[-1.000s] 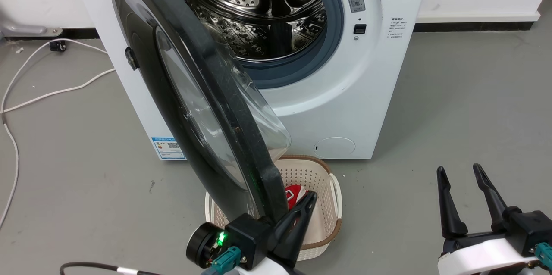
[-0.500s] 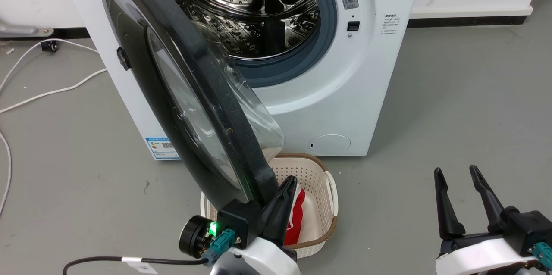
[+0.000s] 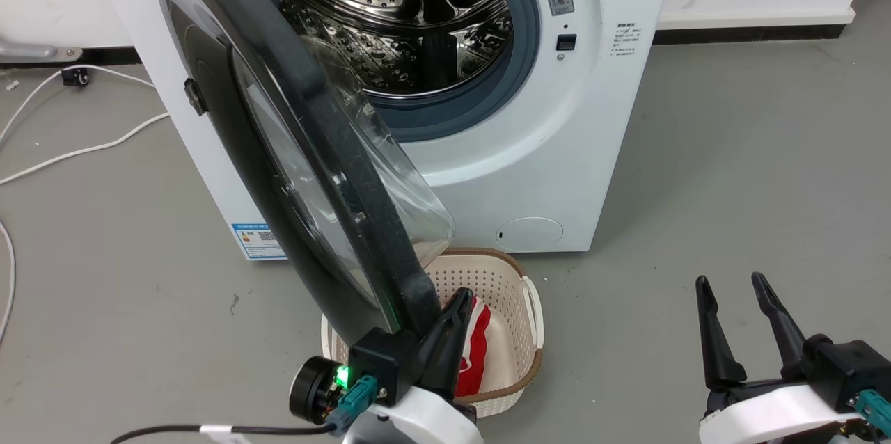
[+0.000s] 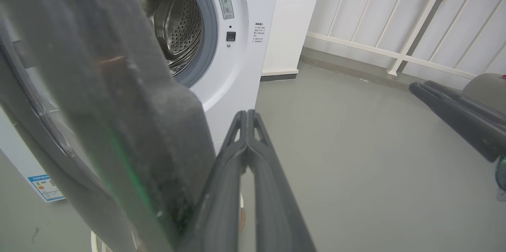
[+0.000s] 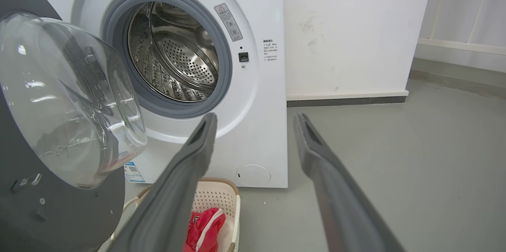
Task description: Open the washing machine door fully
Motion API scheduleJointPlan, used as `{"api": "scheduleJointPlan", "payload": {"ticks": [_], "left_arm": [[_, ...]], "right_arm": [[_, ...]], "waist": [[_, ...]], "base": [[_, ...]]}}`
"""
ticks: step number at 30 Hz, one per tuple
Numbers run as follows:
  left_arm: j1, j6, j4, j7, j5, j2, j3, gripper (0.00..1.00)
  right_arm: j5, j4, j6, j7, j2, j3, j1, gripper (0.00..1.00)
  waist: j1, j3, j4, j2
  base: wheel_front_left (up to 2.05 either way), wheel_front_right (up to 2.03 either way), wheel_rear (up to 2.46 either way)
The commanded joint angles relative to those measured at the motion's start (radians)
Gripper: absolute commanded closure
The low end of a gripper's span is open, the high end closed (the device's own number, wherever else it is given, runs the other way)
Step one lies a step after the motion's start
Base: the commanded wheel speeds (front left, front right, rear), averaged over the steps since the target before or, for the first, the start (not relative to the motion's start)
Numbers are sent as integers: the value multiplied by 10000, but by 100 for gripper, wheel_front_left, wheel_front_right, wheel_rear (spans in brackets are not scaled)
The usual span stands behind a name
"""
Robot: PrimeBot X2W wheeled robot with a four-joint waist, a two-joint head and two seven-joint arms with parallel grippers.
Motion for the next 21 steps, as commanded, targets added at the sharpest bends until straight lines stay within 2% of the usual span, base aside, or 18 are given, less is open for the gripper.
{"api": "scheduleJointPlan", "payload": {"ticks": [1, 11, 21], "left_arm": [[57, 175, -49, -91, 42, 72, 174, 100], [1321, 1071, -1011, -233, 290, 429, 492, 100], [2624, 1802, -2614, 158, 358, 873, 909, 100]], "right_arm": [[41, 9, -3, 13, 31, 15, -48, 0], [298, 147, -3, 186, 31, -30, 126, 0], [338, 7, -3, 194, 28, -228, 328, 0]], "waist": [[0, -7, -2, -1], [0, -44, 254, -1], [0, -14, 1327, -1]], "base": [[0, 0, 0], [0, 0, 0], [0, 0, 0]]}}
